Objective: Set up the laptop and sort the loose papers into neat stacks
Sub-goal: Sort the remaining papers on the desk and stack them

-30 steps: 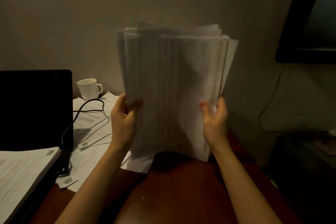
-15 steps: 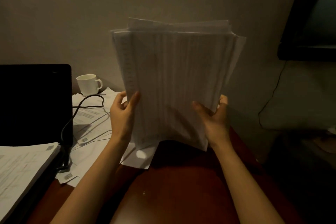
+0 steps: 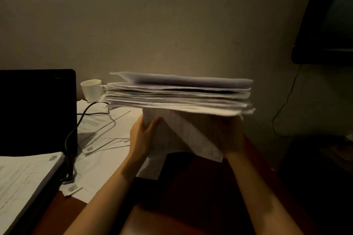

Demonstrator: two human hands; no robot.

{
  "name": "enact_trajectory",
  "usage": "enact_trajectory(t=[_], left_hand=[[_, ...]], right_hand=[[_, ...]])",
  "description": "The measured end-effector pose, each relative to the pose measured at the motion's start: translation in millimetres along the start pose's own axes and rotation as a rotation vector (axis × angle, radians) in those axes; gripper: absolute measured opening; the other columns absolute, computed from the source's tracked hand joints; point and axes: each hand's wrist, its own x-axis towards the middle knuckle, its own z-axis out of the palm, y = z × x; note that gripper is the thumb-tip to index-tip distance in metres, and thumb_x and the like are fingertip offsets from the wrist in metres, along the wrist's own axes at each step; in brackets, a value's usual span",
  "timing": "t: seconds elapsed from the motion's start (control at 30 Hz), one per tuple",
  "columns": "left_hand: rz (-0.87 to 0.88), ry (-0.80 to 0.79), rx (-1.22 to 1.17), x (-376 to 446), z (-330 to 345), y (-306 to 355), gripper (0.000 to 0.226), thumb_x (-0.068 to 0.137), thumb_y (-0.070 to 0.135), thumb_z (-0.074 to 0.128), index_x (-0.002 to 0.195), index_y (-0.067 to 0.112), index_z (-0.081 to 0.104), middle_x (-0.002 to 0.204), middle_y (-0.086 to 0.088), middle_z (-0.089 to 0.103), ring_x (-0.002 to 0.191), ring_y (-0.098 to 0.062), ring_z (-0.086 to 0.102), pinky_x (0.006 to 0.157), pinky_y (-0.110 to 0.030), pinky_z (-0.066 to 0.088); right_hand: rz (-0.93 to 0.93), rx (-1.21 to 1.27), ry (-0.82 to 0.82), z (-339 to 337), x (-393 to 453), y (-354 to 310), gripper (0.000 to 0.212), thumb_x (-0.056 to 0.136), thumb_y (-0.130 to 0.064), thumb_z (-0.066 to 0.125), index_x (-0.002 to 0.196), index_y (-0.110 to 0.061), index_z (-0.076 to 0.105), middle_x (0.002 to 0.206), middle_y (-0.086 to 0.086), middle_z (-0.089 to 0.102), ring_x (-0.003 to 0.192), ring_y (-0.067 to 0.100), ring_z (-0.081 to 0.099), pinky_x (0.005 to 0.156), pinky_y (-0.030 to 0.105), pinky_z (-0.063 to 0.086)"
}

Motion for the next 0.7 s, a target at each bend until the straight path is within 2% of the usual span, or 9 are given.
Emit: enact_trajectory(t=[0.07,0.13,0.2,0.3,0.37,0.43,0.5,0.6,0.7], left_hand=[[0.131,0.031,0.08,-3,1,5,0.007,0.093,0.019,0.057,0.1,0.02,0.057,0.097,0.003,0.061,0.089,-0.017,0.058,0.077,-0.026,0.045],[0.15,0.065,0.093,-4,4,10,0.009,0.094,0.018,0.056,0.103,0.018,0.057,0.096,0.005,0.059,0.085,-0.012,0.056,0.068,-0.013,0.042],[0.1,0.09,0.026,-7,8,13,0.011,0.095,0.018,0.055,0.104,0.022,0.057,0.091,0.015,0.057,0.08,-0.003,0.054,0.065,-0.009,0.041],[0.07,0.066,-0.054,-17,13,9,0.018,0.095,0.012,0.054,0.108,0.023,0.059,0.093,0.014,0.061,0.087,-0.005,0.057,0.073,-0.02,0.048],[0.061,0.039,-0.078,-21,14,5,0.021,0.094,0.009,0.054,0.112,0.02,0.061,0.098,0.011,0.063,0.091,-0.007,0.058,0.078,-0.026,0.051],[0.052,0.045,-0.107,-22,13,5,0.017,0.093,0.011,0.056,0.105,0.023,0.061,0.094,0.014,0.063,0.089,-0.003,0.059,0.075,-0.024,0.052],[0.052,0.043,-0.124,-21,12,9,0.011,0.092,0.014,0.059,0.094,0.025,0.06,0.09,0.013,0.063,0.084,-0.003,0.059,0.067,-0.015,0.051],[0.058,0.036,-0.111,-18,9,15,0.012,0.09,0.018,0.061,0.082,0.026,0.059,0.084,0.011,0.062,0.078,-0.003,0.059,0.06,-0.011,0.048],[0.018,0.016,-0.152,-16,7,15,0.01,0.088,0.024,0.063,0.095,0.029,0.059,0.094,0.012,0.064,0.088,-0.003,0.06,0.068,-0.016,0.048]], right_hand=[[-0.044,-0.028,0.051,-2,1,4,0.036,0.082,-0.035,0.053,0.106,-0.01,0.059,0.082,-0.007,0.06,0.083,0.018,0.059,0.079,0.048,0.05],[-0.048,0.052,0.056,-4,0,0,0.033,0.09,-0.028,0.059,0.114,-0.006,0.06,0.093,-0.001,0.064,0.093,0.024,0.06,0.086,0.048,0.05],[-0.072,0.082,0.048,-5,-4,-5,0.037,0.087,-0.028,0.067,0.119,-0.011,0.059,0.111,0.0,0.065,0.104,0.016,0.06,0.087,0.034,0.051],[-0.075,0.087,0.027,-2,-10,-10,0.01,0.087,-0.025,0.066,0.094,-0.025,0.059,0.091,-0.015,0.062,0.085,-0.002,0.06,0.074,0.021,0.05],[-0.099,0.058,0.055,-2,-12,-12,0.01,0.089,-0.02,0.064,0.086,-0.024,0.055,0.084,-0.018,0.059,0.078,-0.006,0.06,0.071,0.018,0.051],[-0.124,0.044,0.096,-2,-13,-13,0.018,0.088,-0.017,0.065,0.077,-0.023,0.052,0.076,-0.019,0.053,0.068,-0.012,0.056,0.062,0.007,0.047],[-0.118,0.053,0.106,-3,-13,-13,0.012,0.088,-0.017,0.065,0.079,-0.018,0.057,0.074,-0.019,0.051,0.065,-0.011,0.053,0.059,0.002,0.043],[-0.112,-0.021,0.078,-4,-11,-11,0.02,0.086,-0.021,0.068,0.077,-0.025,0.05,0.074,-0.02,0.048,0.068,-0.003,0.05,0.056,0.003,0.041],[0.01,-0.038,0.051,-7,-7,-5,0.035,0.08,-0.029,0.074,0.102,-0.019,0.049,0.094,-0.013,0.053,0.096,0.011,0.056,0.076,0.018,0.049]])
